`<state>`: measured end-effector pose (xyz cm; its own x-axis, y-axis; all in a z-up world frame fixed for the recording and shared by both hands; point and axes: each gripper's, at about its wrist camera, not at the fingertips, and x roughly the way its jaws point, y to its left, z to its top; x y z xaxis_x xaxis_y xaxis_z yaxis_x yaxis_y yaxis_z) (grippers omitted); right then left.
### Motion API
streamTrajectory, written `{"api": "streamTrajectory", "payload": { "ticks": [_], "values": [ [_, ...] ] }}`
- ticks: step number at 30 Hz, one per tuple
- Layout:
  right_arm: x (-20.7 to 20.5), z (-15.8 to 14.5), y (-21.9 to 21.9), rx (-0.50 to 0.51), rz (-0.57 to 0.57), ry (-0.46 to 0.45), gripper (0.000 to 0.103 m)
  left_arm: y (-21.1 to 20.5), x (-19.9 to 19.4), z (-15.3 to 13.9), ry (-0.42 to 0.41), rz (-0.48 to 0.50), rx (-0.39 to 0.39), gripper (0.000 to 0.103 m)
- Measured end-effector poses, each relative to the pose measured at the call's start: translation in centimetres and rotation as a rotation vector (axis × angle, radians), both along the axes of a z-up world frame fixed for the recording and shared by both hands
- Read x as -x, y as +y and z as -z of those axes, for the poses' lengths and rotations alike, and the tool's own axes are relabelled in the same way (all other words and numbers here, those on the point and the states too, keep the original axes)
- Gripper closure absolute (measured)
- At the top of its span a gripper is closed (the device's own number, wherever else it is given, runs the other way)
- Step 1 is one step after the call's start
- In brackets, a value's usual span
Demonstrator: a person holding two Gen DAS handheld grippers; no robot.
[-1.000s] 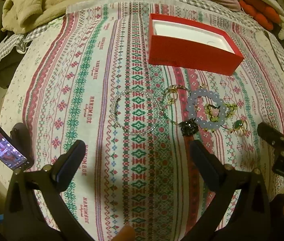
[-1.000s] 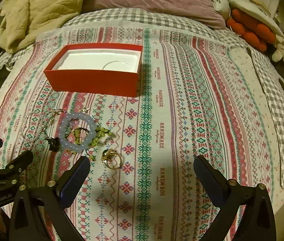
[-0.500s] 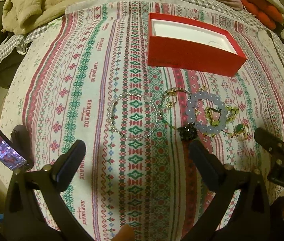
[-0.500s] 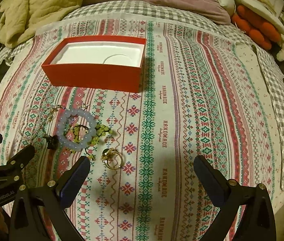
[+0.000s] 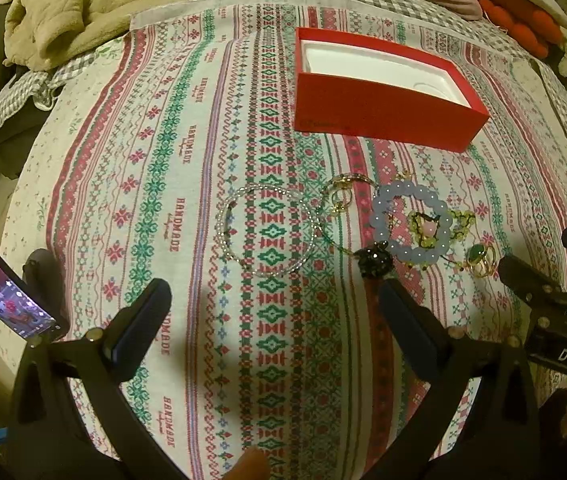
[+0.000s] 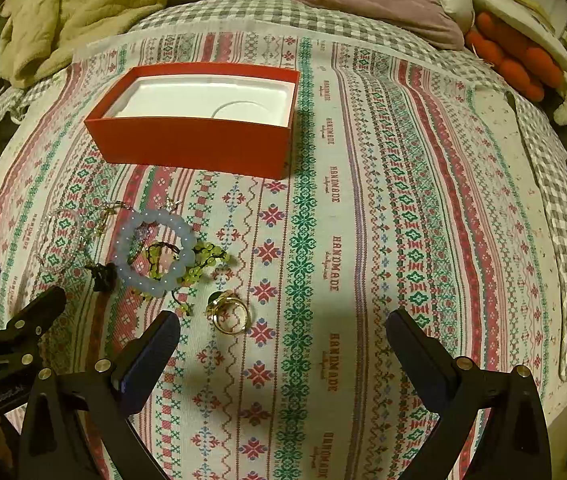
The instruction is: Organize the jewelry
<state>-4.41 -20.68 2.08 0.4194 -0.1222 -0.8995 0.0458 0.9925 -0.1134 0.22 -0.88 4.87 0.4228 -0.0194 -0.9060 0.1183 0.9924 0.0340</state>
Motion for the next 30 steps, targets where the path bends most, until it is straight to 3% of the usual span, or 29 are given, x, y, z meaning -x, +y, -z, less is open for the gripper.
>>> {"api": "streamTrajectory", "payload": {
  "ticks": [30],
  "values": [
    [-0.39, 0.30, 0.11, 0.003, 0.002, 0.009, 0.000, 0.22, 0.03, -0.32, -0.012, -0.005, 0.000, 0.000]
  ]
}}
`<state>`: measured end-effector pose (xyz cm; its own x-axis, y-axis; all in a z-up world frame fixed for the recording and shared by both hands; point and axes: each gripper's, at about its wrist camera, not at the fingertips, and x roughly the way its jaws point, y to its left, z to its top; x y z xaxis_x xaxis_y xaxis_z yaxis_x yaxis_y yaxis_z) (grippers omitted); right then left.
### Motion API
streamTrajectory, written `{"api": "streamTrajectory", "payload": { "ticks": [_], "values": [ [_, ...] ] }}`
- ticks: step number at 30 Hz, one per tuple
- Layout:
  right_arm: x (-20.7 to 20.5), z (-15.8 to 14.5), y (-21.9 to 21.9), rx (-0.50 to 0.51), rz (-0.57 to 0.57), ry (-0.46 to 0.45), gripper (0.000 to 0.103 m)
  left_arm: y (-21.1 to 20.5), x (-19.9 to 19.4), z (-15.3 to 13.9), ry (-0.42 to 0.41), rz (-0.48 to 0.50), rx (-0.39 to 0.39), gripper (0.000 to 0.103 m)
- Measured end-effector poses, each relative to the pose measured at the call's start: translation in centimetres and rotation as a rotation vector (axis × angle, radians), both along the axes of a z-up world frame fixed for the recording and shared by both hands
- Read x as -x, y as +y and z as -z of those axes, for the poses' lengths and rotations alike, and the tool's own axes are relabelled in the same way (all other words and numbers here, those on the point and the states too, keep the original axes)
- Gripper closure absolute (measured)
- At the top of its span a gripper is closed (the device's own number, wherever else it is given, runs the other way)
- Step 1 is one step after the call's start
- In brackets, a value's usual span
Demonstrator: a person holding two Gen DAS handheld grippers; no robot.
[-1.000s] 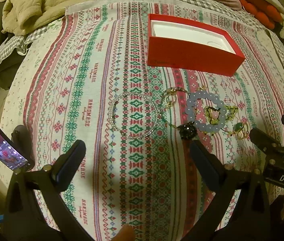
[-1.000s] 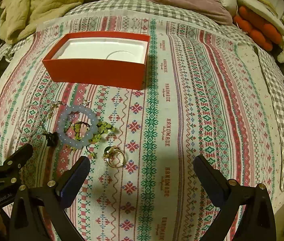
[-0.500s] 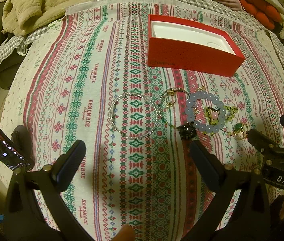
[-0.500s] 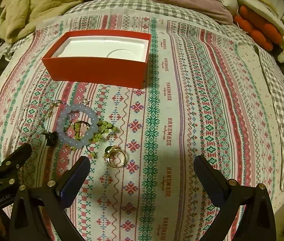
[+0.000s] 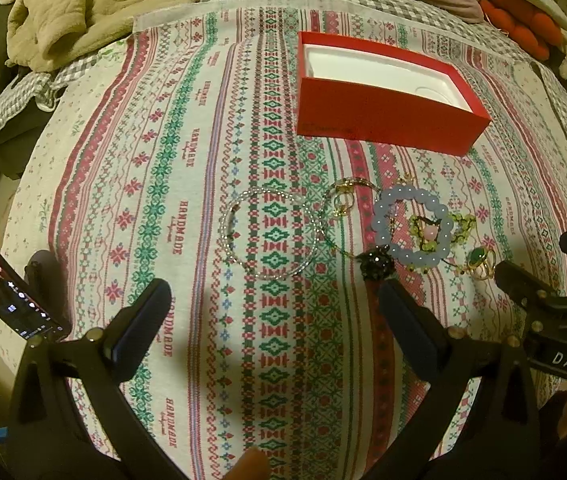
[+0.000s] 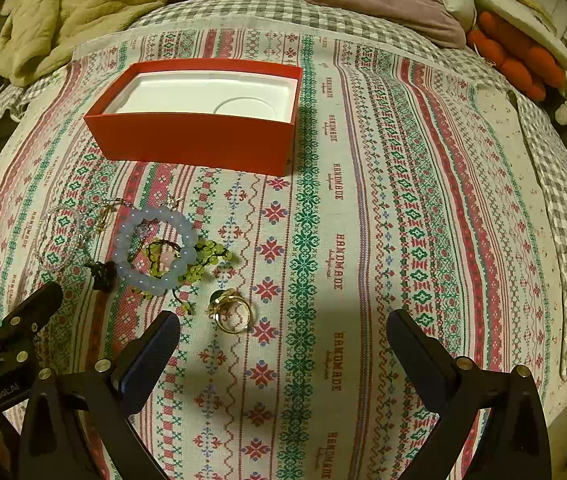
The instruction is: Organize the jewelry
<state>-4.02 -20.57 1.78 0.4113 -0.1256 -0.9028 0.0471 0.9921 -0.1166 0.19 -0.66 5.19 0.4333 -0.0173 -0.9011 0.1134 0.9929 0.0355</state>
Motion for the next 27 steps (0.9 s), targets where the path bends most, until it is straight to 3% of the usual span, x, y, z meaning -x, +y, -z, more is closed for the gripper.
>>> {"api": "streamTrajectory", "payload": {
  "ticks": [11, 18, 27],
  "values": [
    [-0.3, -0.4, -0.4, -0.015, 0.005, -0.012, 0.000, 0.9, -0.5, -0.8, -0.024, -0.008, -0.016, 0.000],
    [-1.3, -1.9, -1.9, -0.038, 0.017, -0.036, 0.000, 2.5, -2.1, -2.1, 0.000, 0.001, 0.039, 0.000],
    [-2.9, -2.0, -2.6, -0.111, 0.020, 0.013, 0.000, 3.5, -4.0, -2.0, 0.057, 0.020, 0.094, 0.000]
  ]
}}
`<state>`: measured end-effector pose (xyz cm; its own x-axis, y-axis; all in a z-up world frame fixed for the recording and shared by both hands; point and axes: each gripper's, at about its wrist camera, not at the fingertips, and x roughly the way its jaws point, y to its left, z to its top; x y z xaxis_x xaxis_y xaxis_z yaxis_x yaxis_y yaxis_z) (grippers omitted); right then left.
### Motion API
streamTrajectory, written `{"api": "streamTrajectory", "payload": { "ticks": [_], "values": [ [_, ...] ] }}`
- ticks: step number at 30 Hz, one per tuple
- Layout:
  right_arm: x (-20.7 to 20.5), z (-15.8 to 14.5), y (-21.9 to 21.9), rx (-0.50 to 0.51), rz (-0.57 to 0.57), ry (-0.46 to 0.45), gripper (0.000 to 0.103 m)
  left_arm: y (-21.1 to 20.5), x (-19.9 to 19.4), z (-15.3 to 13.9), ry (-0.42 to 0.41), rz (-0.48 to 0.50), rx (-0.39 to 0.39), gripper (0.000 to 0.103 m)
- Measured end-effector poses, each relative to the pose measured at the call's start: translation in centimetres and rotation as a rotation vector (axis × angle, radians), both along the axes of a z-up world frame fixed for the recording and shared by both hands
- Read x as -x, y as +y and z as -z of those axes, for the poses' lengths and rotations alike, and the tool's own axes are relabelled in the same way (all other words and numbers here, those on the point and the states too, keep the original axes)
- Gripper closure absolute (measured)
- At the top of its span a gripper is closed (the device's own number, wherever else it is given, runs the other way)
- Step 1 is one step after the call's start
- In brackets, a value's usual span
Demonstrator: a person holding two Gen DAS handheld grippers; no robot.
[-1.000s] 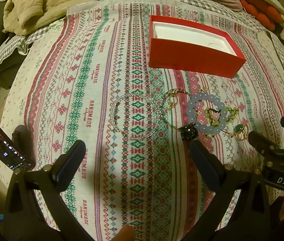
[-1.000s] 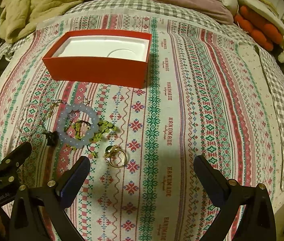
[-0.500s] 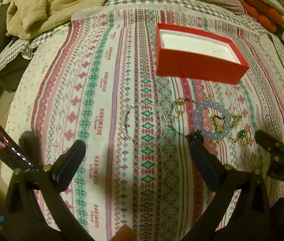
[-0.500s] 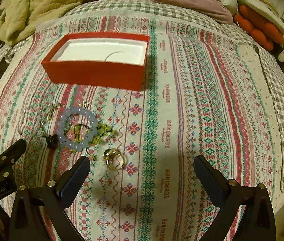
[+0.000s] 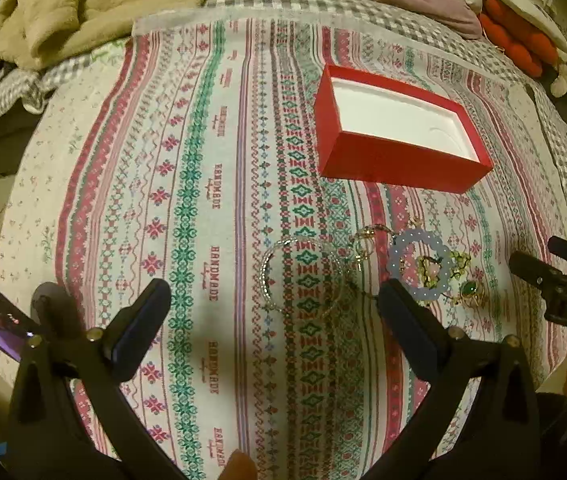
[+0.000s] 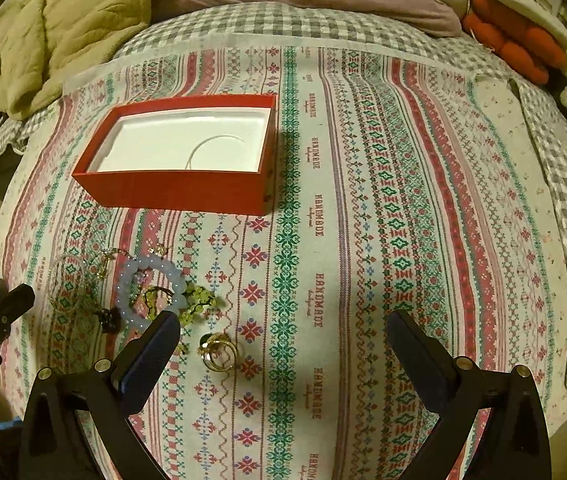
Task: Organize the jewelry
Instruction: 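Grasp the silver chain bracelet with left tool while right tool grasps blue bead bracelet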
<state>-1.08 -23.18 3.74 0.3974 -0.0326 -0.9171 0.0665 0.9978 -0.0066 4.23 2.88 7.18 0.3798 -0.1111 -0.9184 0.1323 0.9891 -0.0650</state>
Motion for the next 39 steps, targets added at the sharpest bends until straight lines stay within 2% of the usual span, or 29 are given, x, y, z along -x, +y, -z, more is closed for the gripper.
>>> {"api": "streamTrajectory", "payload": {
  "ticks": [6, 11, 16, 23, 27, 29, 31, 34, 38, 39],
  "values": [
    [-0.8, 0.1, 0.5, -0.046, -0.035, 0.009, 0.000, 1.0, -0.9, 1.4, 0.058, -0.023, 0.048, 0.004],
    [-1.8, 0.9, 0.9, -0.085, -0.034, 0.031, 0.004, 1.7, -1.4, 2.9, 0.083, -0.034, 0.079, 0.022],
    [-2.9, 1.8, 1.2, -0.126, -0.033, 0.066, 0.020, 1.7, -1.7, 4.5, 0.116, -0.020, 0.085, 0.039],
    [-4.1, 3.1, 1.9, -0.175, -0.029, 0.106, 0.038, 1.7, -2.1, 4.9, 0.099, -0.019, 0.063, 0.058],
    [-4.9, 4.1, 2.8, -0.205, -0.035, 0.137, 0.049, 1.5, -2.5, 5.0, 0.095, -0.018, 0.053, 0.062],
    [-5.2, 4.5, 3.4, -0.212, -0.041, 0.145, 0.052, 1.2, -2.7, 5.1, 0.091, -0.014, 0.044, 0.067],
    [-5.4, 4.9, 4.0, -0.209, -0.046, 0.153, 0.060, 1.1, -2.6, 5.1, 0.085, -0.013, 0.035, 0.071],
    [-6.0, 5.6, 5.0, -0.194, -0.051, 0.165, 0.067, 0.7, -2.7, 5.3, 0.078, -0.004, 0.020, 0.074],
    [-6.2, 5.9, 6.3, -0.121, -0.073, 0.156, 0.070, 0.1, -2.5, 5.3, 0.068, 0.010, -0.001, 0.089],
    [-6.2, 5.9, 6.7, -0.106, -0.082, 0.151, 0.074, 0.0, -2.5, 5.3, 0.067, 0.011, -0.004, 0.091]
  ]
}}
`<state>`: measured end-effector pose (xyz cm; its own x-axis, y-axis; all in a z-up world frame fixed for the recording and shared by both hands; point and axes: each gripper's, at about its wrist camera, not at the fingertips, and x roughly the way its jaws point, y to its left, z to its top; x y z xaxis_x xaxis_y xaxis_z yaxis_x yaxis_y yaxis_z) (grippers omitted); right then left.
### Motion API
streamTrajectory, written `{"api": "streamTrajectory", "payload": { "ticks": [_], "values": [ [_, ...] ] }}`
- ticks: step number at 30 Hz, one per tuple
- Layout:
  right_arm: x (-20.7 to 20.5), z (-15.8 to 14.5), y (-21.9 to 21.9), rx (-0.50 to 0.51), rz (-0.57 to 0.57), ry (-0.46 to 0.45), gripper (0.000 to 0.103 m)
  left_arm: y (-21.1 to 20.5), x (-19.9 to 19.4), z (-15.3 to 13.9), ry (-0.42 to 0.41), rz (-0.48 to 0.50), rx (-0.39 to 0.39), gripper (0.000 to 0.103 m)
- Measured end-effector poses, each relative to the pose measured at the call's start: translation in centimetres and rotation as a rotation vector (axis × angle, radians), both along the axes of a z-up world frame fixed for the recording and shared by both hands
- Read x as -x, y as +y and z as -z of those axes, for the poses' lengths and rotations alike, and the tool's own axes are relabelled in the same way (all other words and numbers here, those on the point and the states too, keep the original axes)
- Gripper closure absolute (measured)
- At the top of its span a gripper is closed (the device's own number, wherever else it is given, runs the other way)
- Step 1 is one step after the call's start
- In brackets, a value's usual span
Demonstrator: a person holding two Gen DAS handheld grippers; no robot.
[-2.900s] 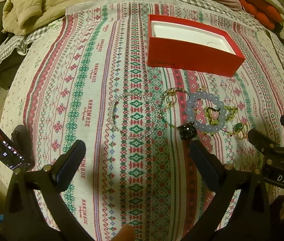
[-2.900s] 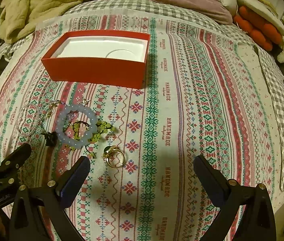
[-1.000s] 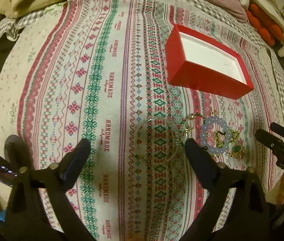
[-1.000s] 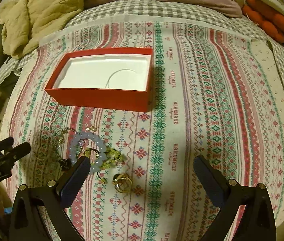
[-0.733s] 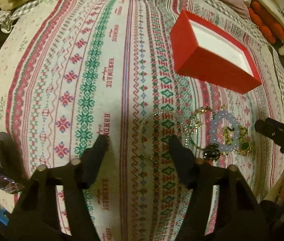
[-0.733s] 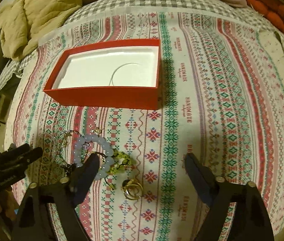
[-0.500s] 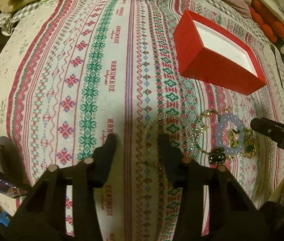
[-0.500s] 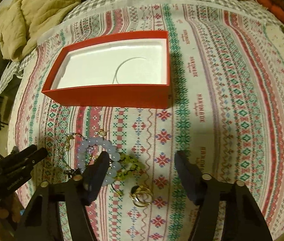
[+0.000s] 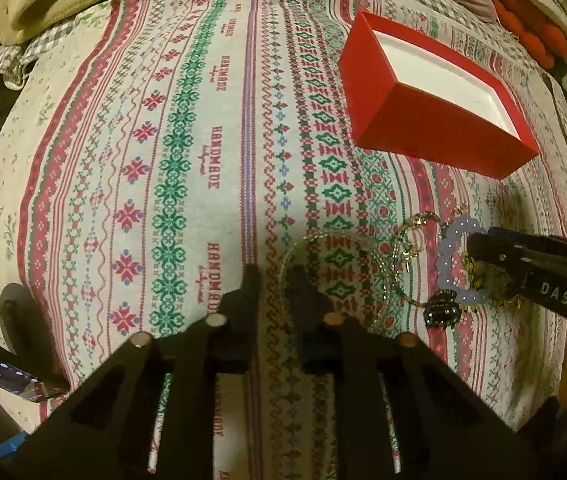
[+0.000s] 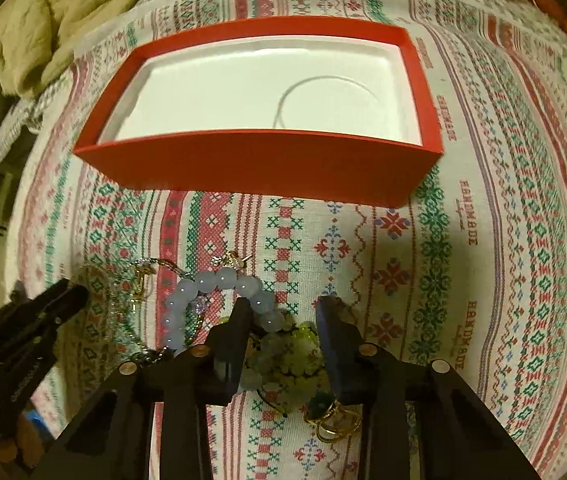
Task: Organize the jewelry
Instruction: 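Grasp the silver chain bracelet with left tool while right tool grasps blue bead bracelet, then carry both bracelets into the red box and open both tools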
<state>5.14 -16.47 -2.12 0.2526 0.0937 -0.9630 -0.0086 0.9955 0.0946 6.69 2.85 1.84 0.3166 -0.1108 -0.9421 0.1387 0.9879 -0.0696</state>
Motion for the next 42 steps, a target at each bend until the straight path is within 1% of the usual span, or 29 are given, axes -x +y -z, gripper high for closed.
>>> {"api": "streamTrajectory", "payload": {
  "ticks": [2, 3, 6, 8, 10, 15, 21, 26, 31, 39, 42],
  "values": [
    [0.0, 0.0, 0.7, 0.013, -0.017, -0.010, 0.083, -0.1, 0.0, 0.0, -0.002, -0.001, -0.001, 0.097],
    [0.0, 0.0, 0.9, 0.016, -0.021, -0.012, 0.088, -0.1, 0.0, -0.1, -0.003, -0.005, 0.001, 0.098],
    [0.1, -0.1, 1.0, 0.011, -0.025, -0.018, 0.091, 0.2, 0.1, -0.3, -0.004, -0.009, 0.012, 0.098],
    [0.3, -0.4, 0.7, -0.003, -0.020, -0.022, 0.091, 0.2, 0.2, -0.5, -0.006, -0.010, 0.017, 0.098],
    [1.2, -1.2, -0.7, -0.023, -0.015, -0.025, 0.091, 0.4, 0.4, -0.8, -0.011, -0.011, 0.025, 0.098],
    [2.1, -3.0, -1.2, -0.070, -0.005, -0.062, 0.091, 0.7, 1.1, -2.1, -0.035, -0.002, 0.053, 0.098],
    [3.4, -5.2, -1.8, -0.111, -0.007, -0.124, 0.092, 0.5, 1.8, -3.9, -0.074, 0.011, 0.085, 0.098],
    [5.1, -7.7, -2.8, -0.137, -0.017, -0.182, 0.092, 0.3, 2.0, -5.3, -0.102, 0.018, 0.108, 0.098],
    [4.7, -9.9, -2.0, -0.147, -0.017, -0.242, 0.092, 0.0, 2.1, -6.5, -0.125, 0.030, 0.129, 0.098],
    [4.1, -13.4, -3.1, -0.170, 0.025, -0.356, 0.092, -1.0, 0.9, -8.3, -0.140, 0.031, 0.191, 0.098],
    [3.7, -14.1, -3.5, -0.190, 0.041, -0.384, 0.092, -1.9, 0.1, -9.1, -0.146, 0.038, 0.216, 0.098]
  ]
}}
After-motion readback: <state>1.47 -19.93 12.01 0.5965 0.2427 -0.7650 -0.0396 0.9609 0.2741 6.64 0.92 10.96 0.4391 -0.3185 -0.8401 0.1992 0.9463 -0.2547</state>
